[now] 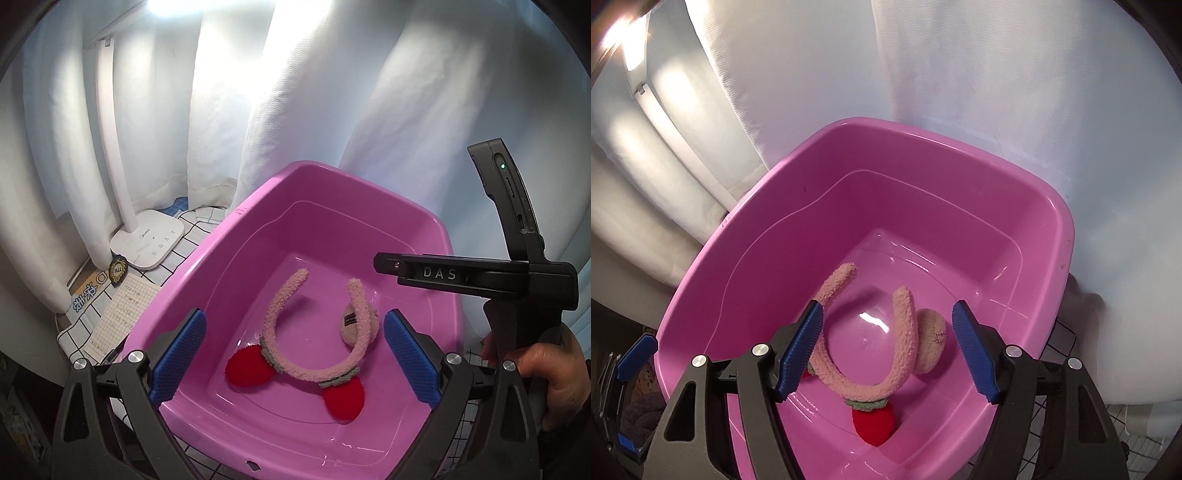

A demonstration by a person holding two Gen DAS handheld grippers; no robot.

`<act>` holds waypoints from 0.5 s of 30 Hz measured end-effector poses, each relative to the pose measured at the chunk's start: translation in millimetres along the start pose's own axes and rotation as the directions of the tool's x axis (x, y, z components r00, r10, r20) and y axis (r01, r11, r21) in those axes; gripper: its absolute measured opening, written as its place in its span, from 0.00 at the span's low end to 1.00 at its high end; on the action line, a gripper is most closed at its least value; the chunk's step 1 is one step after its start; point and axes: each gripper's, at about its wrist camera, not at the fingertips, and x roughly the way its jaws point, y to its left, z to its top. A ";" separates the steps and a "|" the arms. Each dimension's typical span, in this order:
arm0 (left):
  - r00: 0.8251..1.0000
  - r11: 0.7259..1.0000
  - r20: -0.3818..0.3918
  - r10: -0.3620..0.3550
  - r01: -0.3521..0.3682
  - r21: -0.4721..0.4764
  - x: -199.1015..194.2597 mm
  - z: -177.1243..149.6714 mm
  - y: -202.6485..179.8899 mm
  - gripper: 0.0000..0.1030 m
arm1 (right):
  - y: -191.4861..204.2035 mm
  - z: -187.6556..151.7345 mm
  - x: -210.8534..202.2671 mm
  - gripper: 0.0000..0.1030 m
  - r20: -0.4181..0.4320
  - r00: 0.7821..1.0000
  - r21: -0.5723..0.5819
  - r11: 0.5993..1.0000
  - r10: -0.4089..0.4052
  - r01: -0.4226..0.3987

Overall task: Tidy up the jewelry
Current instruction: 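Withdraw both tools from the tub back over the table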

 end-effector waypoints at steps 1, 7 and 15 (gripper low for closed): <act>1.000 1.000 0.001 0.000 0.000 -0.001 -2.7 -0.7 0.6 0.92 | 1.1 -1.4 -2.6 0.67 0.005 1.000 -0.003 1.000 0.000 0.000; 1.000 1.000 0.016 0.006 -0.006 0.000 -20.7 -5.9 2.1 0.92 | 5.6 -13.2 -23.4 0.67 0.034 0.999 -0.020 1.000 0.006 -0.005; 0.999 1.000 0.033 -0.004 0.003 0.012 -46.8 -19.1 -2.4 0.93 | 7.3 -39.8 -56.9 0.67 0.080 0.997 -0.036 0.999 0.021 -0.018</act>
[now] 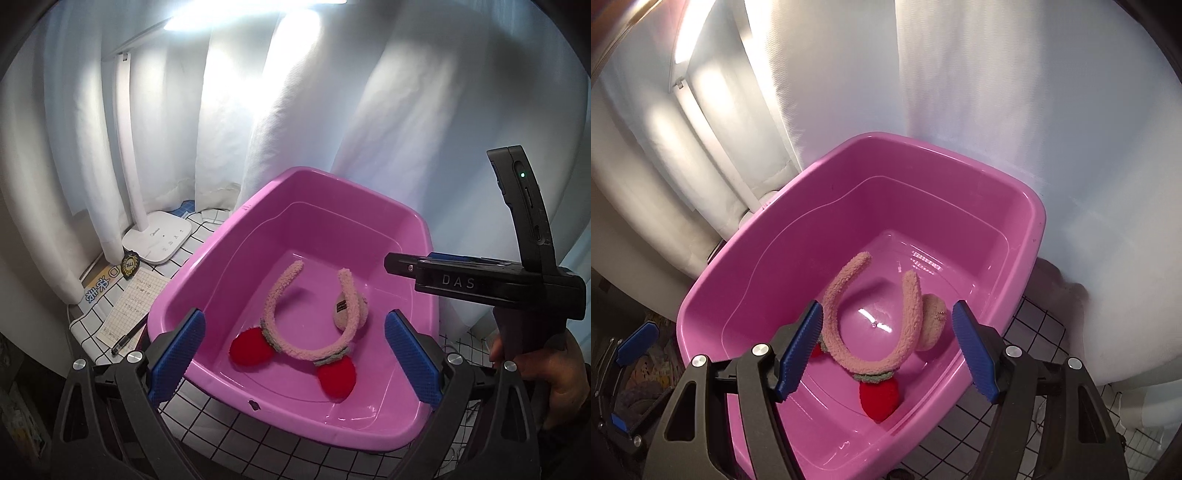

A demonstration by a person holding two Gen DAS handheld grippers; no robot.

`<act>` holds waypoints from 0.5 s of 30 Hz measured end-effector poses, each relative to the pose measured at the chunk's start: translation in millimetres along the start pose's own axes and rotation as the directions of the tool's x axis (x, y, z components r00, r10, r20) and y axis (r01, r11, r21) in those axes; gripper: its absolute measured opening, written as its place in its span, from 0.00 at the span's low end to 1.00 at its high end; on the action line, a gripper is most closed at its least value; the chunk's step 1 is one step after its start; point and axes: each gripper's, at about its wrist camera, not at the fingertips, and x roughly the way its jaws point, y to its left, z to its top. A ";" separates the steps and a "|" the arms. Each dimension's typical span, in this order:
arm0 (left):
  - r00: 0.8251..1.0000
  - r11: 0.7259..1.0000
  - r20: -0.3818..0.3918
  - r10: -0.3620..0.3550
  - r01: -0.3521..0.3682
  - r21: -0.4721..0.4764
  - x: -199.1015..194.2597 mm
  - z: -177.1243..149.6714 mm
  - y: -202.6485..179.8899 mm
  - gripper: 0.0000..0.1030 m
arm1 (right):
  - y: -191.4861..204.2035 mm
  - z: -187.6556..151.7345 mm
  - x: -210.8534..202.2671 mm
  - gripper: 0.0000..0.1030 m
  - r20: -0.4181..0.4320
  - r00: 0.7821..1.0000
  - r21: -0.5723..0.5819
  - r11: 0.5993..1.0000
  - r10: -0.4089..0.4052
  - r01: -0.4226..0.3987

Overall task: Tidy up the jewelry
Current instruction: 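Withdraw both tools from the tub back over the table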

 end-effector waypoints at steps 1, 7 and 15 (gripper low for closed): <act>1.000 1.000 0.002 -0.002 0.002 0.003 -3.5 -1.9 -1.7 0.93 | -0.3 -2.9 -3.9 0.67 0.007 1.000 0.001 1.000 0.003 -0.003; 1.000 1.000 0.006 -0.023 0.023 0.017 -24.2 -13.9 -15.3 0.93 | -7.3 -30.9 -37.3 0.67 0.057 0.998 0.007 1.000 0.003 -0.003; 0.997 0.997 -0.015 -0.073 0.073 -0.002 -42.8 -36.0 -40.4 0.94 | -19.8 -90.4 -83.2 0.69 0.146 0.987 0.002 0.997 -0.074 0.074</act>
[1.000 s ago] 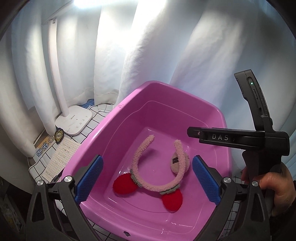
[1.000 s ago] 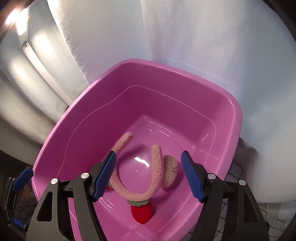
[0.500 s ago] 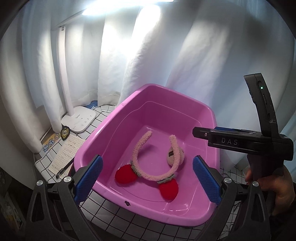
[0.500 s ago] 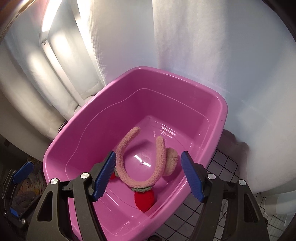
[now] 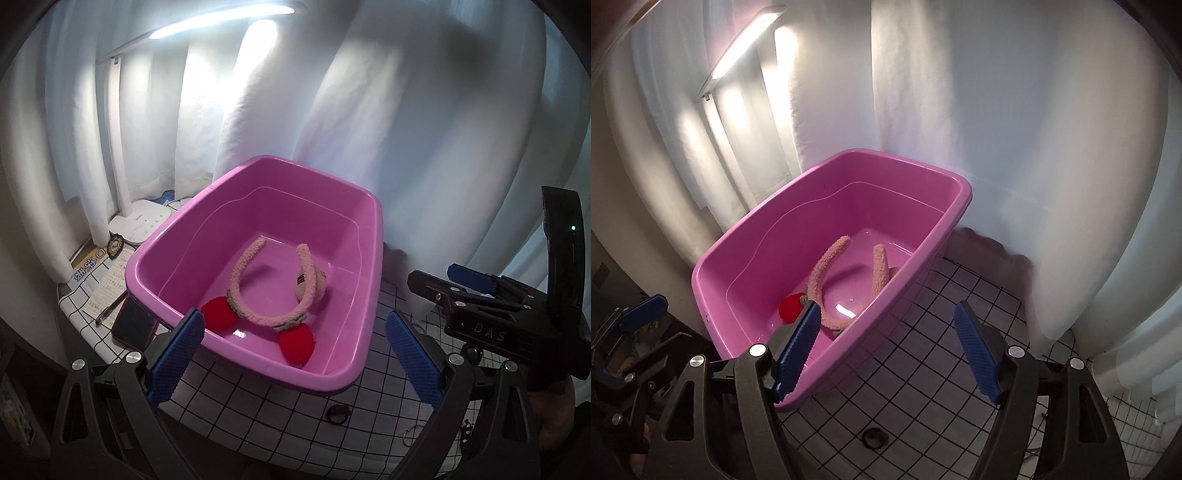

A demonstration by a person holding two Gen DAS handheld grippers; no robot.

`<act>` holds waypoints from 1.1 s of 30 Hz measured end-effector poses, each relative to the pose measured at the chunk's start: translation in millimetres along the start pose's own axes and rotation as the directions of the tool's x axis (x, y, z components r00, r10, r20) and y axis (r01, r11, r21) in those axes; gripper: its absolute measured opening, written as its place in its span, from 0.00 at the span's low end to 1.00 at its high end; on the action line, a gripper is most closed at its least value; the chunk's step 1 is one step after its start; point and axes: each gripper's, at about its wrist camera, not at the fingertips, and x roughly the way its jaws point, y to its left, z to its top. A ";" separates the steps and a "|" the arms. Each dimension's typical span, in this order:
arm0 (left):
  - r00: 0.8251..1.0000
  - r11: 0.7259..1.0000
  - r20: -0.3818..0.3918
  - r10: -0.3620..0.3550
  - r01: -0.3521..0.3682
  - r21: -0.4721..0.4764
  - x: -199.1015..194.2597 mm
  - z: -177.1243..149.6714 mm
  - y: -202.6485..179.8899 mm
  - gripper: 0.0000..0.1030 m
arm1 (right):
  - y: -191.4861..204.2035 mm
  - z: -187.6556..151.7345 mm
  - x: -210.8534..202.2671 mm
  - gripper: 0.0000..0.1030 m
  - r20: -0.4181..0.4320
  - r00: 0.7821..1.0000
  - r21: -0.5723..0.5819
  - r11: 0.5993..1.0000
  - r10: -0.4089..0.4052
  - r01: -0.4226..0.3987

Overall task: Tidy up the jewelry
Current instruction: 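Withdraw both tools from the tub back over the table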

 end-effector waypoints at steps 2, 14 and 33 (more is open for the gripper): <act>1.000 1.000 -0.005 -0.016 0.016 -0.008 -2.5 -6.6 -7.7 0.94 | -7.6 -15.0 -11.4 0.69 0.011 1.000 0.024 1.000 -0.002 0.002; 0.996 0.990 -0.042 -0.084 0.088 0.106 -4.1 -51.6 -70.5 0.94 | -98.6 -130.1 -85.8 0.70 0.012 0.994 0.221 0.969 -0.112 0.106; 0.969 0.941 -0.214 -0.121 0.181 0.288 49.3 -151.4 -151.5 0.94 | -175.1 -286.8 -136.7 0.70 -0.134 0.941 0.466 0.818 -0.311 0.337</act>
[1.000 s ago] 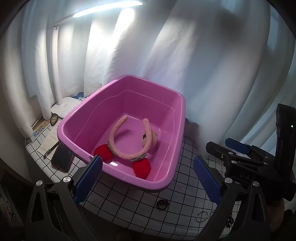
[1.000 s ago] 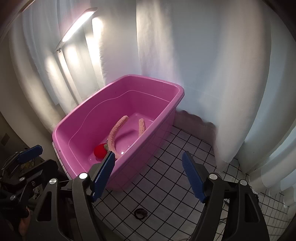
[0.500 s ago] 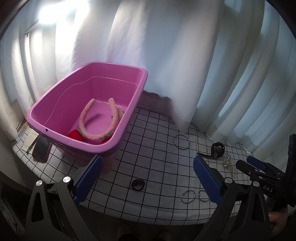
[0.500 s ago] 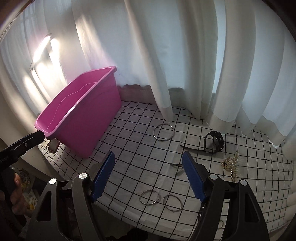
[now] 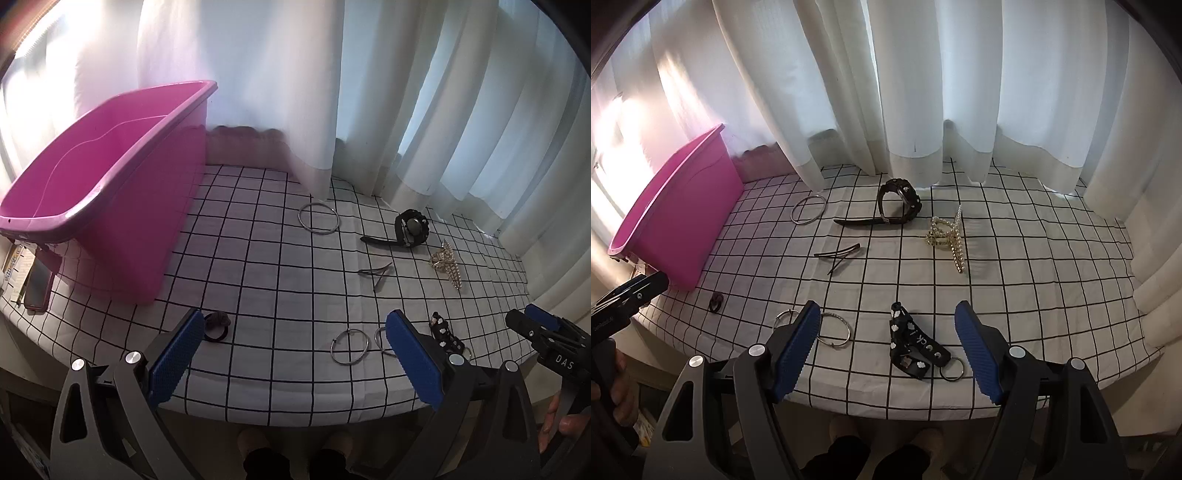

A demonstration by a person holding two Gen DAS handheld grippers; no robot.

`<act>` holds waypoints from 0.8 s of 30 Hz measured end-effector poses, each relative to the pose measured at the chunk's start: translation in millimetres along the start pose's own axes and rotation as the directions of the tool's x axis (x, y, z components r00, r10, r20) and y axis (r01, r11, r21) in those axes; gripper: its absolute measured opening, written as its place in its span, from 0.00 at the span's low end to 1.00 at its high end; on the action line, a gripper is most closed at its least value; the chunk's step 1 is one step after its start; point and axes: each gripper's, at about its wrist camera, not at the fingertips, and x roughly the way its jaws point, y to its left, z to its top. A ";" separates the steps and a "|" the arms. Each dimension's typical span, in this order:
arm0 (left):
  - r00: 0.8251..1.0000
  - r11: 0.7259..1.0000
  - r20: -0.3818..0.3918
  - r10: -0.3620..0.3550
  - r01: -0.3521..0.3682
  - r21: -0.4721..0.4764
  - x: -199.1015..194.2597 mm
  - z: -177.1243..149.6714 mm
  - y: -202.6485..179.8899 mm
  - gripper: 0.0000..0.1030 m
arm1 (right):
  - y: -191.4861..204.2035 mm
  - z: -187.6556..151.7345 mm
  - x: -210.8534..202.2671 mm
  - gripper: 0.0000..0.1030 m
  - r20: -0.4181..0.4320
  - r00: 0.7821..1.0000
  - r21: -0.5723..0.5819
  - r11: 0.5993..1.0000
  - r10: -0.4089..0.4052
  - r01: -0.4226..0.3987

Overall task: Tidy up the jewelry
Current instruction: 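Withdraw both tools from the tub back over the table, then reach the left tool to the silver bangle while the right tool reaches the black strap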

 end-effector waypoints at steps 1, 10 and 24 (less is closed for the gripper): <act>1.000 1.000 -0.013 0.002 -0.002 0.007 5.5 -3.4 -3.3 0.94 | -3.9 -4.7 2.3 0.70 -0.006 1.000 0.008 1.000 -0.003 0.003; 0.997 0.999 -0.070 0.017 -0.014 0.043 43.2 -28.5 -18.3 0.94 | -21.8 -31.7 36.8 0.70 -0.068 0.998 0.024 1.000 -0.019 0.020; 0.991 0.995 -0.120 0.062 -0.053 0.079 100.1 -52.3 -34.5 0.94 | -25.5 -43.2 100.8 0.70 -0.140 0.990 -0.062 0.998 -0.025 0.016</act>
